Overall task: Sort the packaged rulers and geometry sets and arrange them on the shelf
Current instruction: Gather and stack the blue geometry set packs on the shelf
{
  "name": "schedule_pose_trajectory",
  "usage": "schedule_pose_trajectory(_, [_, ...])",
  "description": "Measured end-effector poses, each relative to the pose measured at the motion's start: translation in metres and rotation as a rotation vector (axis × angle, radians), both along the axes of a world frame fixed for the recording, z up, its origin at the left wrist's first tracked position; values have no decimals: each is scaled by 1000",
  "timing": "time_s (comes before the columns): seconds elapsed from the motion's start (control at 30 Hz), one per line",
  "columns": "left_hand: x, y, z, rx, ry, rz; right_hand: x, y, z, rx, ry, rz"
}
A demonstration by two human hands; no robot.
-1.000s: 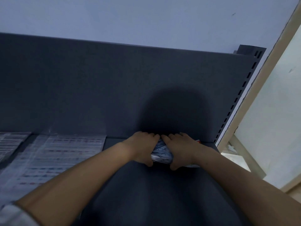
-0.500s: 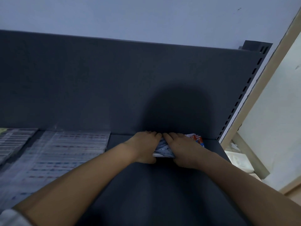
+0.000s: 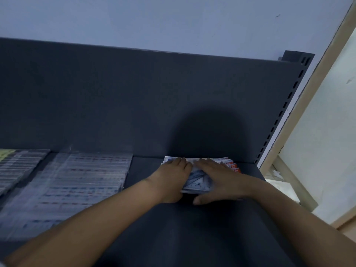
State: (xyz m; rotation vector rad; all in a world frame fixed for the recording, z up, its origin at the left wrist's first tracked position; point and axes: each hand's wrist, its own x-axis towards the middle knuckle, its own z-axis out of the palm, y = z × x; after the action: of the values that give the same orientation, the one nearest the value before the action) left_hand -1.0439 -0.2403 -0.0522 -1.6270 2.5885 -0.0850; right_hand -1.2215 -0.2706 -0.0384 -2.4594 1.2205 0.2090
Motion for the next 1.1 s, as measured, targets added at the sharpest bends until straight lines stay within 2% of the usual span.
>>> schedule_pose_trajectory(0.07, [2,8,0,29,39,-8,0,4,10,140,-185,-120])
schedule_pose_trajectory(0.13, [5,15,1,98,94,-11,2,3,9,101,-255,-226])
schedule_pose_trajectory(0.23, [10,22,-1,243,153,17,10,1,-11,-141,-54,-221])
schedule_pose_trajectory(0.33, [12,25,1,337,249,68,15,7,-30,-269,-11,-244])
schedule_pose_trajectory(0.43, [11,17,3,187,420,97,14,17,-36,-251,-10,-236])
schedule_pose_trajectory(0.53, [7,9,-5,53,304,164,13,17,-32,-214,20,-247])
schedule_pose_trajectory(0.63, [3,5,-18,106,194,214,17,16,-28,-233,-8,-306])
schedule_pose_trajectory(0.83, [2,9,-19,109,198,219,17,20,-35,-208,56,-314])
schedule_pose_trajectory(0.93, [-1,5,-17,52,201,239,20,12,-30,-245,15,-323])
schedule_pose_trajectory(1.1, [-3,-4,-23,100,244,264,23,6,-38,-201,-24,-313])
